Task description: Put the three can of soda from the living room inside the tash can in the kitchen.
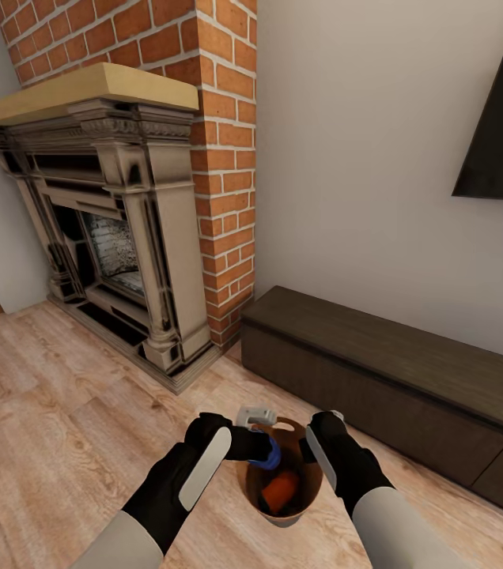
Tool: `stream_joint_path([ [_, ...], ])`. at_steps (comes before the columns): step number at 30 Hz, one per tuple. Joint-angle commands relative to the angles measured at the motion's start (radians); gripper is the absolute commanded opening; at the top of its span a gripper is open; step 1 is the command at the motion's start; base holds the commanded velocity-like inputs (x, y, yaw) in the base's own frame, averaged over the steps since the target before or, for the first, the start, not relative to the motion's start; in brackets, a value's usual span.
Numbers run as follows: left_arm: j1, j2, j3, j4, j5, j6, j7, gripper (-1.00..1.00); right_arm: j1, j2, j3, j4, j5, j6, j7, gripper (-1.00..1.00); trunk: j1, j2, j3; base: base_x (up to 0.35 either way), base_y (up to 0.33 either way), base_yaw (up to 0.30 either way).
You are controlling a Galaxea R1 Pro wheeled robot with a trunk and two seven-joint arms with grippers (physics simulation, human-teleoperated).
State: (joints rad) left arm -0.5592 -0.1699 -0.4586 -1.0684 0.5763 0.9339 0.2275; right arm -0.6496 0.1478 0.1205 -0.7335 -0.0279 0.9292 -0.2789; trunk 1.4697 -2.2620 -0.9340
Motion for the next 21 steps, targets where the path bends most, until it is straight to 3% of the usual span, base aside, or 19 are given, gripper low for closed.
stream_joint_path([
  [1,-0.001,0.000,0.000,0.006,0.001,-0.007,0.000,-1.00,0.000,0.000,0.005,-0.012,-0.007,0.005,0.003,-1.00,0.000,0.000,0.000,0.000,0.000,0.000],
  [8,-0.003,0.000,-0.001,0.017,-0.001,-0.020,0.000,-1.00,0.002,0.000,0.013,-0.051,-0.008,0.019,0.003,-1.00,0.000,0.000,0.000,0.000,0.000,0.000],
  [15,-0.004,0.000,-0.013,0.037,-0.001,-0.032,0.000,-1.00,0.008,0.000,0.016,-0.159,-0.012,0.118,0.004,-1.00,0.000,0.000,0.000,0.000,0.000,0.000],
  [21,-0.006,0.000,-0.015,0.058,-0.001,-0.050,0.000,-1.00,0.010,0.001,0.017,-0.186,-0.015,0.118,0.004,-1.00,0.000,0.000,0.000,0.000,0.000,0.000],
])
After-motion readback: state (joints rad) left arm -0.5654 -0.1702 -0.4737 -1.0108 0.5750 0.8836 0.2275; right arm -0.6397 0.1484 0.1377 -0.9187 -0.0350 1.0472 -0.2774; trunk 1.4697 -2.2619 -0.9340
